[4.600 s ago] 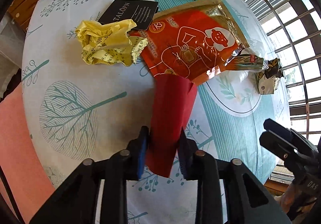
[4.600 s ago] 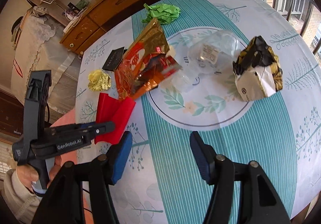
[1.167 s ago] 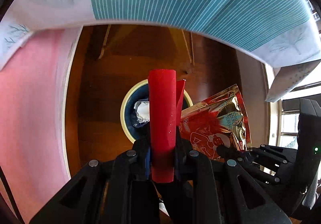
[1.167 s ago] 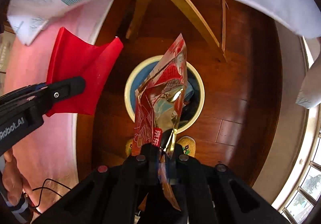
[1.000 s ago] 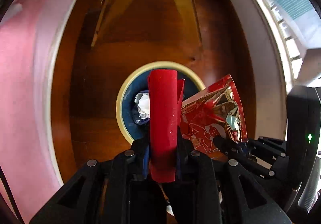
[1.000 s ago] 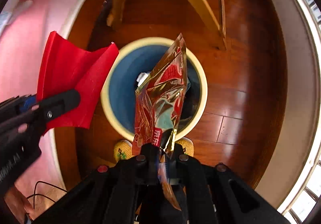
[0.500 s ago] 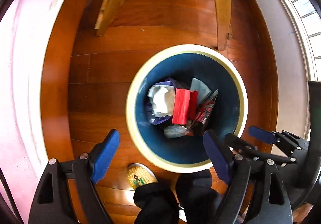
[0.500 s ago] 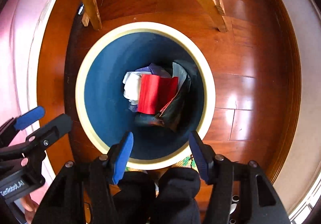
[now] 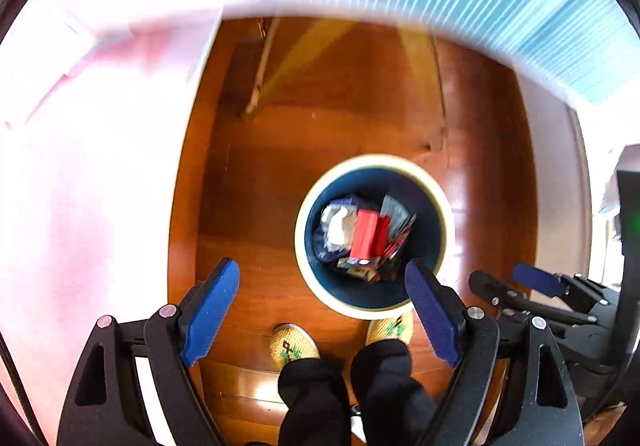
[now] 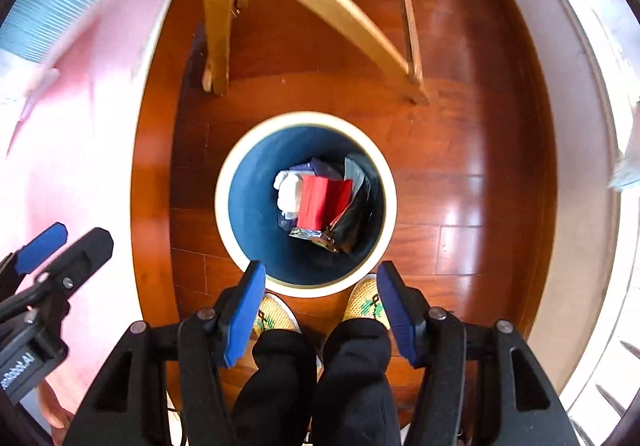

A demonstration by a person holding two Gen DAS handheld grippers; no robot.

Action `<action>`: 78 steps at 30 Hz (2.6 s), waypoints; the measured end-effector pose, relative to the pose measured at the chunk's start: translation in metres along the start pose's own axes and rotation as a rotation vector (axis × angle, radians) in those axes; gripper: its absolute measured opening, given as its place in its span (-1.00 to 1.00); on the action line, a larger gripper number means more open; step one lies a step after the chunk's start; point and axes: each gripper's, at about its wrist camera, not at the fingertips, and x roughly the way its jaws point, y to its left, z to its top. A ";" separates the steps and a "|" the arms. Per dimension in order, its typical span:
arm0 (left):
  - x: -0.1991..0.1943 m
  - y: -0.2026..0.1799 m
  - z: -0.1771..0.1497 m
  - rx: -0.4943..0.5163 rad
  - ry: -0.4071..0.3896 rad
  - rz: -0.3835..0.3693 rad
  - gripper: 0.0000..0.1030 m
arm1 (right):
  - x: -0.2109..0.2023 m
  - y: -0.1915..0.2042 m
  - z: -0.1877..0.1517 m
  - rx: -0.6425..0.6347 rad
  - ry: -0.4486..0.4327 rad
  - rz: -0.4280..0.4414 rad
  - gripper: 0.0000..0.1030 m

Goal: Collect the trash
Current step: 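Raise both tools from the bin back toward the table, then grasp the yellow wrapper with the left tool while the right grasps the black TALOPN card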

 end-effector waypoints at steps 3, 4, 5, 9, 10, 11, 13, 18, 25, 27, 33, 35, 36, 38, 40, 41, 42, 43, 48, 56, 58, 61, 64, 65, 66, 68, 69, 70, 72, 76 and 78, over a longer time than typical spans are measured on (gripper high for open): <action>-0.039 -0.002 0.004 -0.015 -0.054 -0.007 0.63 | -0.035 0.008 0.000 -0.045 -0.039 -0.012 0.13; -0.052 -0.003 0.005 -0.020 -0.071 -0.009 0.63 | -0.045 0.010 0.001 -0.056 -0.048 -0.012 0.13; -0.065 -0.004 0.006 -0.025 -0.088 -0.009 0.63 | -0.056 0.012 0.000 -0.067 -0.054 -0.011 0.13; -0.116 -0.004 0.008 -0.039 -0.149 -0.008 0.63 | -0.096 0.020 0.001 -0.103 -0.067 -0.006 0.13; -0.129 -0.003 0.008 -0.042 -0.163 -0.007 0.63 | -0.107 0.023 0.001 -0.113 -0.071 -0.002 0.13; -0.141 -0.001 0.008 -0.046 -0.176 -0.008 0.63 | -0.117 0.026 0.000 -0.126 -0.076 0.001 0.13; -0.165 0.002 0.006 -0.056 -0.202 -0.008 0.63 | -0.138 0.033 0.000 -0.151 -0.087 0.011 0.13; -0.223 0.008 -0.001 -0.080 -0.279 0.020 0.63 | -0.187 0.050 -0.003 -0.241 -0.143 0.023 0.13; -0.293 0.026 -0.008 -0.123 -0.383 0.092 0.63 | -0.249 0.065 -0.002 -0.326 -0.269 0.035 0.13; -0.309 0.029 -0.009 -0.138 -0.402 0.107 0.63 | -0.265 0.066 -0.001 -0.333 -0.307 0.037 0.13; -0.347 0.027 -0.007 -0.156 -0.477 0.129 0.63 | -0.314 0.062 0.004 -0.343 -0.421 0.055 0.13; -0.358 0.022 -0.002 -0.152 -0.504 0.134 0.63 | -0.328 0.060 0.005 -0.350 -0.474 0.062 0.13; -0.363 0.019 0.001 -0.149 -0.519 0.136 0.63 | -0.335 0.059 0.007 -0.353 -0.501 0.064 0.13; -0.376 0.011 0.006 -0.143 -0.550 0.144 0.63 | -0.350 0.058 0.013 -0.365 -0.547 0.069 0.13; -0.385 0.004 0.012 -0.135 -0.579 0.151 0.63 | -0.362 0.056 0.018 -0.375 -0.581 0.078 0.13; -0.390 -0.001 0.015 -0.131 -0.591 0.156 0.63 | -0.367 0.055 0.020 -0.383 -0.599 0.082 0.13; -0.394 -0.005 0.018 -0.131 -0.602 0.162 0.63 | -0.372 0.055 0.022 -0.392 -0.614 0.083 0.13; -0.397 -0.008 0.020 -0.131 -0.614 0.164 0.63 | -0.376 0.054 0.025 -0.401 -0.627 0.083 0.13; -0.406 -0.026 0.035 -0.127 -0.651 0.171 0.63 | -0.390 0.049 0.043 -0.416 -0.659 0.101 0.13; -0.399 -0.044 0.075 -0.068 -0.656 0.171 0.63 | -0.398 0.041 0.082 -0.367 -0.670 0.141 0.13; -0.396 -0.045 0.090 -0.055 -0.657 0.164 0.63 | -0.397 0.042 0.094 -0.351 -0.670 0.146 0.13; -0.388 -0.040 0.115 -0.042 -0.652 0.148 0.63 | -0.396 0.046 0.112 -0.340 -0.676 0.140 0.13; -0.376 -0.028 0.149 -0.038 -0.635 0.147 0.63 | -0.393 0.054 0.133 -0.323 -0.679 0.126 0.13; -0.371 -0.023 0.163 -0.039 -0.626 0.147 0.63 | -0.392 0.057 0.142 -0.314 -0.677 0.122 0.13; -0.366 -0.017 0.178 -0.039 -0.615 0.141 0.63 | -0.390 0.060 0.152 -0.302 -0.675 0.118 0.13; -0.356 -0.004 0.211 -0.029 -0.584 0.114 0.63 | -0.385 0.067 0.173 -0.272 -0.665 0.107 0.13; -0.350 0.004 0.229 -0.022 -0.561 0.095 0.63 | -0.383 0.072 0.185 -0.252 -0.656 0.104 0.13; -0.343 0.011 0.248 -0.016 -0.536 0.075 0.63 | -0.379 0.076 0.198 -0.231 -0.646 0.102 0.13; -0.331 0.027 0.285 -0.004 -0.487 0.030 0.63 | -0.372 0.085 0.225 -0.192 -0.620 0.098 0.13; -0.312 0.067 0.360 -0.019 -0.422 -0.084 0.63 | -0.355 0.107 0.281 -0.119 -0.588 0.097 0.13; -0.303 0.088 0.399 -0.033 -0.411 -0.120 0.63 | -0.345 0.116 0.309 -0.084 -0.573 0.101 0.13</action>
